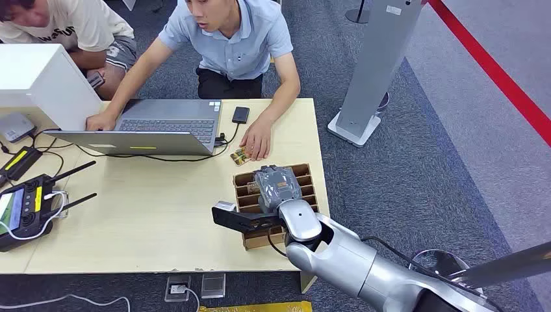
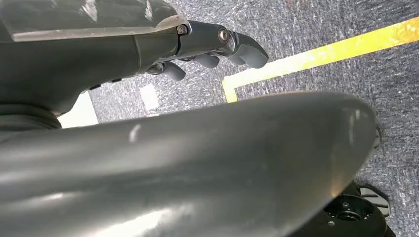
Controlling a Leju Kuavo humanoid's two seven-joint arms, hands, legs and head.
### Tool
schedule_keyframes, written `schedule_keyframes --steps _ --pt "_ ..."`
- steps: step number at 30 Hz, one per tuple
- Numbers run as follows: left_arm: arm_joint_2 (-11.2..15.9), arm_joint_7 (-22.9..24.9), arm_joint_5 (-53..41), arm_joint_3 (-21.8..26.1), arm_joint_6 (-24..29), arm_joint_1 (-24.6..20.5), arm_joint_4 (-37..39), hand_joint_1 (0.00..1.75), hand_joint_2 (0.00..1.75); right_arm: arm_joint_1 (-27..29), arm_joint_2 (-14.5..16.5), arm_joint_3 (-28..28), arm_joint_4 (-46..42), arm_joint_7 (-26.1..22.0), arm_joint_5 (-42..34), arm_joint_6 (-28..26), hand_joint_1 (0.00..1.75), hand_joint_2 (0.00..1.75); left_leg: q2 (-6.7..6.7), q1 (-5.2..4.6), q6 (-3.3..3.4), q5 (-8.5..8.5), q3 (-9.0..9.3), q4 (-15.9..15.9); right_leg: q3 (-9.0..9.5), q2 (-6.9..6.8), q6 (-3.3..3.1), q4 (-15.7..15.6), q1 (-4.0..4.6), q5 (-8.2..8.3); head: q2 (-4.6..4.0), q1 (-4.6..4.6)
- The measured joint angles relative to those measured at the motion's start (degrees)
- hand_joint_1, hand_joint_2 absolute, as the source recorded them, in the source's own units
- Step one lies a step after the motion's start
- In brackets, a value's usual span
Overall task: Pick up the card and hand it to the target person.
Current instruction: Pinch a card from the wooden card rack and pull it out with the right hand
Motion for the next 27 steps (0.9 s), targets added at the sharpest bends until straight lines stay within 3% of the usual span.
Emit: schedule_keyframes --steps 5,12,16,27 --pt "0.01 -0.14 0.00 -0.07 0.02 0.00 0.00 0.00 0.00 -0.29 0.03 0.00 0.37 -0.14 0.04 -0.55 1.37 1.75 0.00 0.00 0.00 0.00 0.00 0.00 0.00 0.00 0.00 0.00 0.00 0.00 0.00 0.00" --pt "0.06 -0.37 0.00 -0.12 0.21 0.00 0.00 0.00 0.00 -0.59 0.15 0.05 0.44 -0.04 0.63 -1.04 1.66 1.75 0.00 0.00 0.00 0.00 0.01 0.00 0.00 0.00 0.00 0.00 0.00 0.00 0.00 -0.01" --pt "0.07 -0.37 0.00 -0.13 0.37 0.00 0.00 0.00 1.75 -0.60 0.16 0.07 0.44 0.10 1.16 -1.44 1.75 1.75 0.00 0.00 0.00 0.00 0.00 0.00 0.00 0.00 0.00 0.00 0.00 0.00 0.00 0.00" --pt "0.16 -1.26 -0.08 -0.14 0.72 0.00 0.00 0.00 1.75 -0.60 0.31 0.09 0.44 0.12 1.31 -2.03 1.75 1.75 0.00 0.00 0.00 0.00 0.01 0.00 0.00 0.00 0.00 0.00 0.00 0.00 0.00 -0.01"
